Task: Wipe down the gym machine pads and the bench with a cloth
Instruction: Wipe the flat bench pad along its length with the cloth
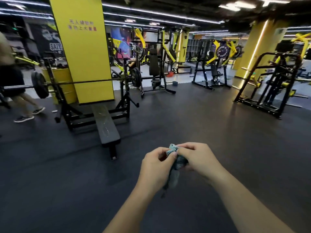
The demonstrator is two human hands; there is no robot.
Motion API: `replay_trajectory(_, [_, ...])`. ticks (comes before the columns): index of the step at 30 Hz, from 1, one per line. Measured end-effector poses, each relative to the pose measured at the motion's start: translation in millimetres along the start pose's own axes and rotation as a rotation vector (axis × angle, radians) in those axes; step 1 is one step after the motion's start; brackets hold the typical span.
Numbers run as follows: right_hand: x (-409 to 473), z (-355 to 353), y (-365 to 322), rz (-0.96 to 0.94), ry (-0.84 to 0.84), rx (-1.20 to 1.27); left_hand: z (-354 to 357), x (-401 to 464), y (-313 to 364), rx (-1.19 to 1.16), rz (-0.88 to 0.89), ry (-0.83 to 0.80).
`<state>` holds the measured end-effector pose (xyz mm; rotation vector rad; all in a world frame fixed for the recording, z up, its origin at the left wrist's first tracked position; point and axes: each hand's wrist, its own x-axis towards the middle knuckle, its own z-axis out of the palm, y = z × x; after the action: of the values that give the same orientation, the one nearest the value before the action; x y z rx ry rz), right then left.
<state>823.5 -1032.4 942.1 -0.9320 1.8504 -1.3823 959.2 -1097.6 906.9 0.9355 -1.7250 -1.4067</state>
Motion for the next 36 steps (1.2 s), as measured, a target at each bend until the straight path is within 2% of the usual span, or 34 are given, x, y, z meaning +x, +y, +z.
replay_trajectory(7, [91, 61, -13, -0.012, -0.203, 0.061, -55, 72, -22, 0.052, -0.06, 0.166])
replay_trajectory(16, [251, 97, -18, -0.147, -0.44, -0.053, -79, 201, -39, 0.075, -0.052, 0.334])
replay_trajectory(28, [434, 135, -46, -0.153, -0.638, -0.079, -93, 343, -56, 0.095, -0.027, 0.285])
replay_trajectory(32, [480, 161, -55, -0.255, -0.73, -0.2, -122, 391, -78, 0.17, -0.023, 0.371])
replay_trajectory(36, [529, 195, -69, -0.379, -0.716, -0.338, -159, 445, -91, 0.228, 0.001, 0.317])
